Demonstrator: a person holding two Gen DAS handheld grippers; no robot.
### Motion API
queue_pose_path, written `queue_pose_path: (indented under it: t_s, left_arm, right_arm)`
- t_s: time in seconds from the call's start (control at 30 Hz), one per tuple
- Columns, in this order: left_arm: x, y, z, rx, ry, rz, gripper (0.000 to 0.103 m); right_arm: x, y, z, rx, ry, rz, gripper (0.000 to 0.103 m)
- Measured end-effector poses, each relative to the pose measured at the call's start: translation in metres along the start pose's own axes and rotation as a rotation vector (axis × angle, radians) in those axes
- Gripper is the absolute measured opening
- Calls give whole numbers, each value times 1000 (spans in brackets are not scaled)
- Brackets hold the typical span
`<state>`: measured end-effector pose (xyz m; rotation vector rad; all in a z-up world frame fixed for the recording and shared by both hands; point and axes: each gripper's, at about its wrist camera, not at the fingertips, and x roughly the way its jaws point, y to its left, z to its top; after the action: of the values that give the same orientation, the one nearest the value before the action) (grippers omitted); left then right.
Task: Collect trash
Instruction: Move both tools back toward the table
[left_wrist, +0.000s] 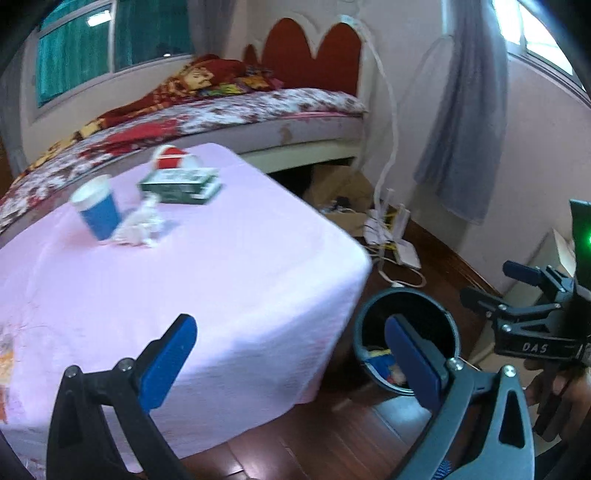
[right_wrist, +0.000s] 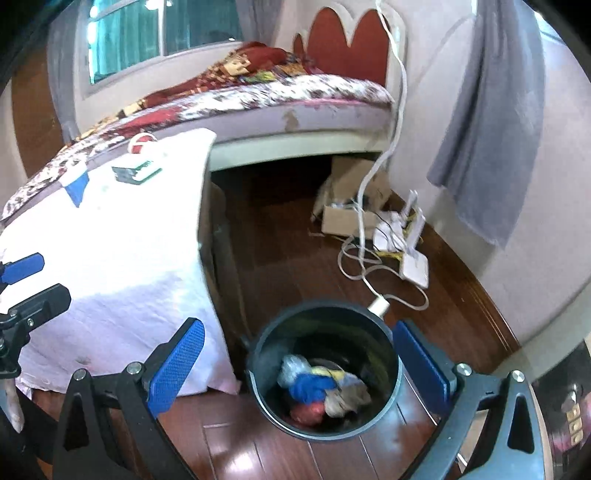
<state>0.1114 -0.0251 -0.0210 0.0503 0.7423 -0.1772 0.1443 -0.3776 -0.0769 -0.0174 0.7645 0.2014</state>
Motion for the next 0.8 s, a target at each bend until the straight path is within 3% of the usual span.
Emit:
queue_pose_path:
  t_s: [0.23,0.43,0.8]
  left_arm:
    - [-9,70,2,-94,-27,97,101]
    - [-8,118,2,-163,-34,149,95]
    - [10,160,10,-220,-35,185,91]
  right_arm:
    - [5,49,27,-56,-60,85,103]
    - [23,87,51,-77,-52,175,103]
    - [50,122,87,-98,-31,222,103]
